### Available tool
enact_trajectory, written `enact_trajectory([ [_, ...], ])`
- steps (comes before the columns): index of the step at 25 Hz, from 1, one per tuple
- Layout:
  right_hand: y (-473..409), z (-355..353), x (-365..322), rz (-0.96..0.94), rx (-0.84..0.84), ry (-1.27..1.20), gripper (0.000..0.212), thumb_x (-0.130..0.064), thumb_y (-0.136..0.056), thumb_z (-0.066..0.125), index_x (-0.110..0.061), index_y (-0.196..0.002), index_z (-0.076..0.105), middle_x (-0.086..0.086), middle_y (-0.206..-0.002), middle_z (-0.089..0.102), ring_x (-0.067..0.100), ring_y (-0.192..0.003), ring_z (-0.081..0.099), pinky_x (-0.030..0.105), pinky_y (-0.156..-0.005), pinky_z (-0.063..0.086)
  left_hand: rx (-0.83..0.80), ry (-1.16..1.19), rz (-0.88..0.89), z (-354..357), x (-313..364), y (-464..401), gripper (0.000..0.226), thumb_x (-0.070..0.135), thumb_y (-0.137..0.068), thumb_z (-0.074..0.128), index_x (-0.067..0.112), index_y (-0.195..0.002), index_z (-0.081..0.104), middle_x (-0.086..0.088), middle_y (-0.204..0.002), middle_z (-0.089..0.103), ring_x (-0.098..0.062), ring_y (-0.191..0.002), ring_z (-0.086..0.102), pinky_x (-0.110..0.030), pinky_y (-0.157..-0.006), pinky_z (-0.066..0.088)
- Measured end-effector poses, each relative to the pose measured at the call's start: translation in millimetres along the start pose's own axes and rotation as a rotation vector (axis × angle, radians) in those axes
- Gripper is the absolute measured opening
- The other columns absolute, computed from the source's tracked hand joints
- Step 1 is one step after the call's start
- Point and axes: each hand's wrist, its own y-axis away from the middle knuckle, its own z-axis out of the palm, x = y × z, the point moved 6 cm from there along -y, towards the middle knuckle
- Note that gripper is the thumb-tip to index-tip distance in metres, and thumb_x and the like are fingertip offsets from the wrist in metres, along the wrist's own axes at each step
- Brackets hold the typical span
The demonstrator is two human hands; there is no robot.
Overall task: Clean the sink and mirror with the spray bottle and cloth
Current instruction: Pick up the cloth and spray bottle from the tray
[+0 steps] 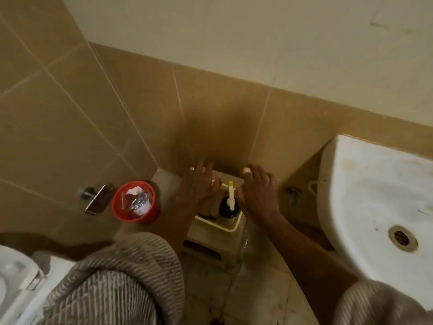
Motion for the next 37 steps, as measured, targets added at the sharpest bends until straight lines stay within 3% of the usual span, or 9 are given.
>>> enact_trajectory([
  [6, 0.9, 130.0, 64.2, 0.258, -0.443, -0.059, 0.086, -0.049, -0.088, 0.069, -0.017, -0.158, 0.029, 0.009, -0.162, 0.037, 0.034, -0.150, 0.029, 0.049, -0.120, 0.028, -0.247, -0.136, -0.116, 104.6, -42.1, -17.4, 0.064, 0.054, -0.094, 0.031, 0.015, -0.141, 0.049, -0.019, -0.145, 0.044, -0.037, -0.122, 0.056, -0.042, -0.093, 0.051],
  [9, -12.2, 160.4, 49.7, 0.184, -0.356, -0.178, 0.097, -0.063, -0.084, 0.067, -0.017, -0.160, 0.027, 0.009, -0.163, 0.033, 0.034, -0.148, 0.030, 0.047, -0.119, 0.032, -0.272, -0.308, -0.083, 162.1, -72.3, -36.2, 0.093, 0.058, -0.092, -0.008, 0.018, -0.101, 0.076, -0.011, -0.096, 0.073, -0.026, -0.071, 0.073, -0.029, -0.052, 0.057],
  [11, -21.5, 163.3, 37.2, 0.153, -0.200, -0.182, 0.097, -0.076, -0.081, 0.053, -0.014, -0.154, 0.041, 0.011, -0.154, 0.045, 0.034, -0.137, 0.043, 0.047, -0.109, 0.039, -0.412, -0.415, -0.079, 197.6, -82.3, -35.8, 0.074, 0.055, -0.098, 0.019, 0.003, -0.127, 0.064, -0.028, -0.124, 0.064, -0.046, -0.101, 0.068, -0.051, -0.073, 0.060],
  [15, -40.7, 169.2, 23.6, 0.157, -0.076, -0.300, 0.093, -0.073, -0.084, 0.026, -0.012, -0.150, 0.049, 0.010, -0.143, 0.057, 0.031, -0.127, 0.051, 0.044, -0.100, 0.043, -0.411, -0.164, -0.099, 210.3, -70.4, -36.9, 0.062, 0.053, -0.090, 0.048, 0.017, -0.141, 0.045, -0.023, -0.140, 0.049, -0.050, -0.124, 0.048, -0.062, -0.094, 0.046],
  [20, -48.1, 182.4, 31.3, 0.169, -0.039, -0.528, 0.056, -0.034, -0.088, 0.077, -0.004, -0.133, 0.062, 0.014, -0.123, 0.067, 0.033, -0.116, 0.060, 0.041, -0.098, 0.048, -0.261, 0.036, -0.102, 191.7, -65.2, -55.2, 0.050, 0.038, -0.092, 0.058, 0.017, -0.137, 0.046, -0.011, -0.140, 0.045, -0.037, -0.129, 0.038, -0.052, -0.106, 0.035],
  [27, -48.1, 163.4, 24.3, 0.335, 0.234, -0.869, 0.019, -0.030, -0.094, 0.072, -0.014, -0.102, 0.066, 0.010, -0.093, 0.071, 0.029, -0.086, 0.070, 0.053, -0.076, 0.060, -0.075, 0.356, -0.238, 147.9, -78.0, -48.7, 0.043, 0.052, -0.091, 0.055, 0.022, -0.121, 0.060, -0.011, -0.115, 0.057, -0.031, -0.103, 0.057, -0.041, -0.088, 0.048],
  [31, -42.6, 97.2, -0.4, 0.371, 0.384, -1.067, 0.021, -0.022, -0.094, 0.069, -0.013, -0.113, 0.068, 0.003, -0.082, 0.067, 0.022, -0.074, 0.066, 0.043, -0.069, 0.058, 0.142, 0.946, -0.497, 99.5, -73.8, -34.8, 0.015, 0.033, -0.094, 0.064, 0.024, -0.105, 0.061, 0.006, -0.096, 0.061, -0.019, -0.095, 0.058, -0.019, -0.067, 0.040],
  [34, -9.5, 37.5, -0.6, 0.463, 0.376, -1.256, 0.003, -0.020, -0.091, 0.068, -0.020, -0.089, 0.069, -0.007, -0.061, 0.054, 0.012, -0.055, 0.052, 0.037, -0.054, 0.044, 0.192, 1.298, -0.603, 60.9, -47.9, -23.5, 0.018, 0.015, -0.099, 0.052, 0.007, -0.114, 0.060, -0.009, -0.105, 0.060, -0.026, -0.100, 0.056, -0.026, -0.066, 0.043],
  [37, 59.8, -28.7, 9.6, 0.528, 0.252, -1.419, 0.014, -0.011, -0.096, 0.065, -0.022, -0.103, 0.070, -0.007, -0.065, 0.058, 0.013, -0.060, 0.055, 0.029, -0.057, 0.044, 0.198, 1.453, -0.578, 26.1, -3.6, -15.8, 0.049, 0.025, -0.089, 0.061, -0.003, -0.129, 0.059, -0.019, -0.126, 0.062, -0.035, -0.109, 0.060, -0.032, -0.069, 0.047],
])
